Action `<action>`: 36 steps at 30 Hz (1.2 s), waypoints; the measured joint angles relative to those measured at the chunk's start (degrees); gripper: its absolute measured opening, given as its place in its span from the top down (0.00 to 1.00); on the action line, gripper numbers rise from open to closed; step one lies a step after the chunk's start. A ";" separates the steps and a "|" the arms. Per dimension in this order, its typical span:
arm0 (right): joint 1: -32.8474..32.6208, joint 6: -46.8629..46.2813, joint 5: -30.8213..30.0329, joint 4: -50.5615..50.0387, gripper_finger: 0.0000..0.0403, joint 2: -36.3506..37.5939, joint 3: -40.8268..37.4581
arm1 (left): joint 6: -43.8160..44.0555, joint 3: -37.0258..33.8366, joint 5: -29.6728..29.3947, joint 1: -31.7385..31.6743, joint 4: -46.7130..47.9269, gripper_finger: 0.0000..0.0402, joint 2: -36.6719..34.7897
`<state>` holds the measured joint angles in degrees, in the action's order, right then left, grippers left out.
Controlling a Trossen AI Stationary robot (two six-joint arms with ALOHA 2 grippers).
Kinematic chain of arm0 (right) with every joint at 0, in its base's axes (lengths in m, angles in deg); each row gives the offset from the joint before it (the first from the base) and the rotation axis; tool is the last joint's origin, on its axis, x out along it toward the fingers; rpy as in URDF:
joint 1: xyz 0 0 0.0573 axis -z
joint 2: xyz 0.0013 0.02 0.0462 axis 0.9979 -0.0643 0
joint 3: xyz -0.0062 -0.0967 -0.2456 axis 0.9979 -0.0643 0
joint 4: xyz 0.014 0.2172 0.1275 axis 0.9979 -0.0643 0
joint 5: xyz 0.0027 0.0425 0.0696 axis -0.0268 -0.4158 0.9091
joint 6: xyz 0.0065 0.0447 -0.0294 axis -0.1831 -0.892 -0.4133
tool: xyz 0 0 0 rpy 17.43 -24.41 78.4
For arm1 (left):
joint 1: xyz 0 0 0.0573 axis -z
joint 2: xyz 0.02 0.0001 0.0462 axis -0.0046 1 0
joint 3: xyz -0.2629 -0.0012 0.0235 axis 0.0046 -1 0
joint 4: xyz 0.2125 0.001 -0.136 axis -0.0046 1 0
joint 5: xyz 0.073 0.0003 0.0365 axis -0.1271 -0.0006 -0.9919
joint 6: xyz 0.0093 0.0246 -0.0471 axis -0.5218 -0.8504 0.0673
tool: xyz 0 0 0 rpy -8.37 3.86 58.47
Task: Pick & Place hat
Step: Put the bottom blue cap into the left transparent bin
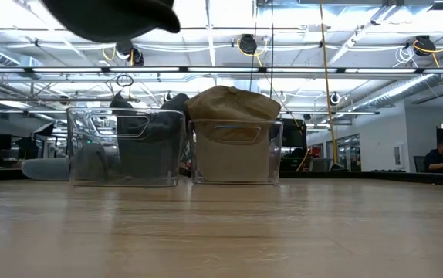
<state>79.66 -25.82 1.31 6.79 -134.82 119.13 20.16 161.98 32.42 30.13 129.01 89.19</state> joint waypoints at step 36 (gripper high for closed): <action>10.97 13.64 -28.47 6.15 0.23 0.35 0.07 | -53.79 0.25 -50.40 -17.01 -0.30 1.00 -5.85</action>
<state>90.62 -12.19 -27.16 12.94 -134.47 119.19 -33.63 162.23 -17.98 13.12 128.71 83.34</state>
